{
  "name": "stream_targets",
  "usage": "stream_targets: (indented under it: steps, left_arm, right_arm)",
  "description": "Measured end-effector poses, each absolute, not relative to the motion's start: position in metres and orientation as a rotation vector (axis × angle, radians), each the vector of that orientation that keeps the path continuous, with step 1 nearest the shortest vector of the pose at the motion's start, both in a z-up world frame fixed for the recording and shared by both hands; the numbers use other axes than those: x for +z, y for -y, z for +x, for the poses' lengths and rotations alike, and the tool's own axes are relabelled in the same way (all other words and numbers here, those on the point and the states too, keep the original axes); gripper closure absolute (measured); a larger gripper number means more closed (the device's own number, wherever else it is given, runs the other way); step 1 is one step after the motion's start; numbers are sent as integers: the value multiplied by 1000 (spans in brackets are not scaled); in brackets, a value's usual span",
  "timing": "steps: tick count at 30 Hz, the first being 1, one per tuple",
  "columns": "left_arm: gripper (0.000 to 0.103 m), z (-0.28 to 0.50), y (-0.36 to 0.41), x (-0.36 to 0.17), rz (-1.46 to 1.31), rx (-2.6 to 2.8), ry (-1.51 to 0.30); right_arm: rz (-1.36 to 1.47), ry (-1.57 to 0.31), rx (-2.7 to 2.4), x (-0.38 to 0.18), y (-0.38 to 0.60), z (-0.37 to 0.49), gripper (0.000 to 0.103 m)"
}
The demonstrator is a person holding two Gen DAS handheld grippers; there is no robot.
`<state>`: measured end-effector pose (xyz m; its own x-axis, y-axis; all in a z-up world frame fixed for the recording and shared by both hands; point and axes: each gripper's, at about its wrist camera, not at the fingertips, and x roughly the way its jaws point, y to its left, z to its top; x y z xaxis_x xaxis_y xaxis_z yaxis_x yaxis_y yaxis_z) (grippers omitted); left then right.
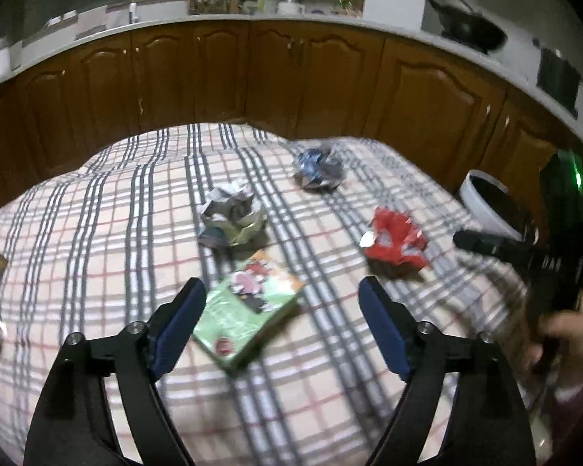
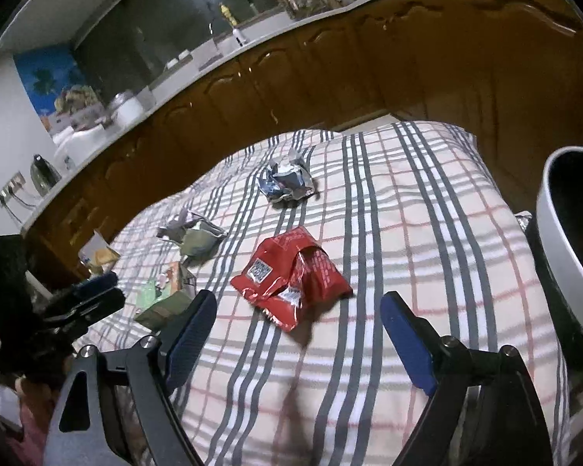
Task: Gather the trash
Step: 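Grasp the green milk carton with left tool while right tool grasps the red packet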
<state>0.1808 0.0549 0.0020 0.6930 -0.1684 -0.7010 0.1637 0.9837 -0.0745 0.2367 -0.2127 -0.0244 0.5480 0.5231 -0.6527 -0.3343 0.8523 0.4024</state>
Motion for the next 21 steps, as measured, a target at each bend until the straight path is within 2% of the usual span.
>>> stream_targets:
  steps: [2,12,13,15,16,17,18,19,20,21]
  left_arm:
    - [17,185,-58,-5,43,-178,-804]
    - [16,203,-59,-34,106,-192,-877]
    - [16,202,-57,-36,121,-185,-874]
    - [20,201,-54,-38,149,-171,-866]
    - [30,200,-52,-37,162,-163,-856]
    - [44,199,-52,-37,168,-162,-852]
    - [53,198,-51,-35,167,-175,-848]
    - [71,198,-51,-34,161,-185,-849]
    - [83,198,-50,-32,143,-210,-855]
    - [89,198,-49,-31,126,-231,-860]
  right_arm:
    - [235,-868,513,-27,210,244,8]
    - [148,-932,527,-47,184,274,8]
    - [140,-934,526,-49,182,275,8]
    - [125,-934,526,-53,179,276,18]
    - [118,-932,529,-54,178,276,39]
    - [109,-936,531,-55,177,276,62]
    - [105,-942,529,-56,177,276,61]
    - [111,-940,530,-56,178,275,61]
    - [115,-933,533,-55,179,274,63]
    - [115,-924,533,-54,181,272,63]
